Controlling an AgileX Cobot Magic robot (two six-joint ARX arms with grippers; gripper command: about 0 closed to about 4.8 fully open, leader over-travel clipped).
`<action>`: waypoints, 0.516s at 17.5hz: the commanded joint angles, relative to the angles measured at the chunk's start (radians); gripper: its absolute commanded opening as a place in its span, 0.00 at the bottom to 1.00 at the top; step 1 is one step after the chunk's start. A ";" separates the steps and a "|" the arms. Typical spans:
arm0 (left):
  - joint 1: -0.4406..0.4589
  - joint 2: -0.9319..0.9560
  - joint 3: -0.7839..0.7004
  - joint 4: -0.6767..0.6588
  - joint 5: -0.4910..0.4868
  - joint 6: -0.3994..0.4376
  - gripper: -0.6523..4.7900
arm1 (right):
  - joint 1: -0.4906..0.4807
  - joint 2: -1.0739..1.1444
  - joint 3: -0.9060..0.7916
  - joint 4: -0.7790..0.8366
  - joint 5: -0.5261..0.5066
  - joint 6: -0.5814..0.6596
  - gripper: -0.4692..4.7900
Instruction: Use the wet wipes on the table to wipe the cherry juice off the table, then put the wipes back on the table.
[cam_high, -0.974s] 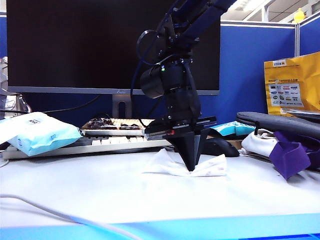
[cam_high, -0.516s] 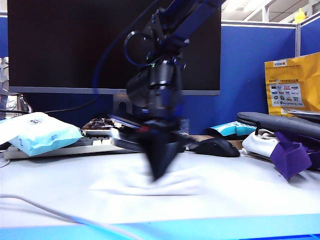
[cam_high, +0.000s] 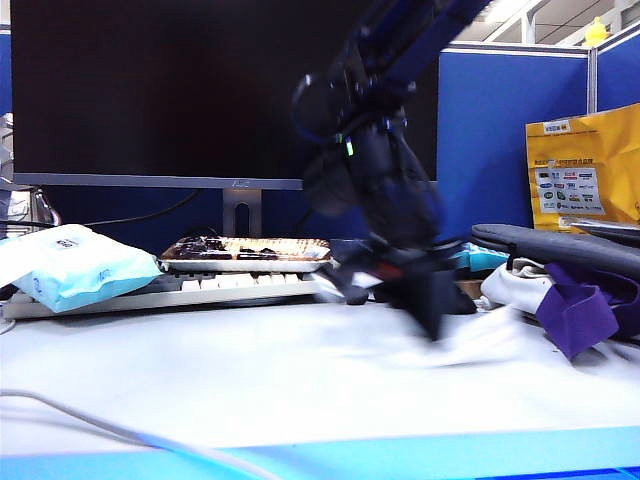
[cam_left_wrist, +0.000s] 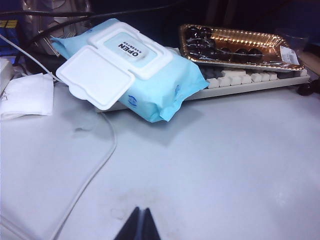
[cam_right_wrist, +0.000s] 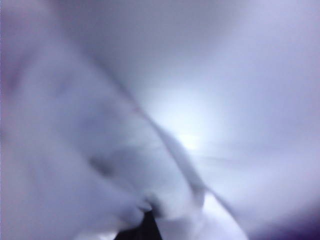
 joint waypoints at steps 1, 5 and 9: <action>0.000 0.001 -0.001 -0.008 0.004 0.001 0.11 | 0.050 0.042 -0.020 0.124 -0.382 -0.037 0.09; 0.000 0.001 -0.001 -0.008 0.004 0.001 0.11 | 0.059 0.048 -0.023 0.139 -0.100 0.017 0.09; 0.000 0.001 -0.001 -0.008 0.004 0.001 0.11 | -0.046 0.055 -0.063 0.076 0.086 0.103 0.09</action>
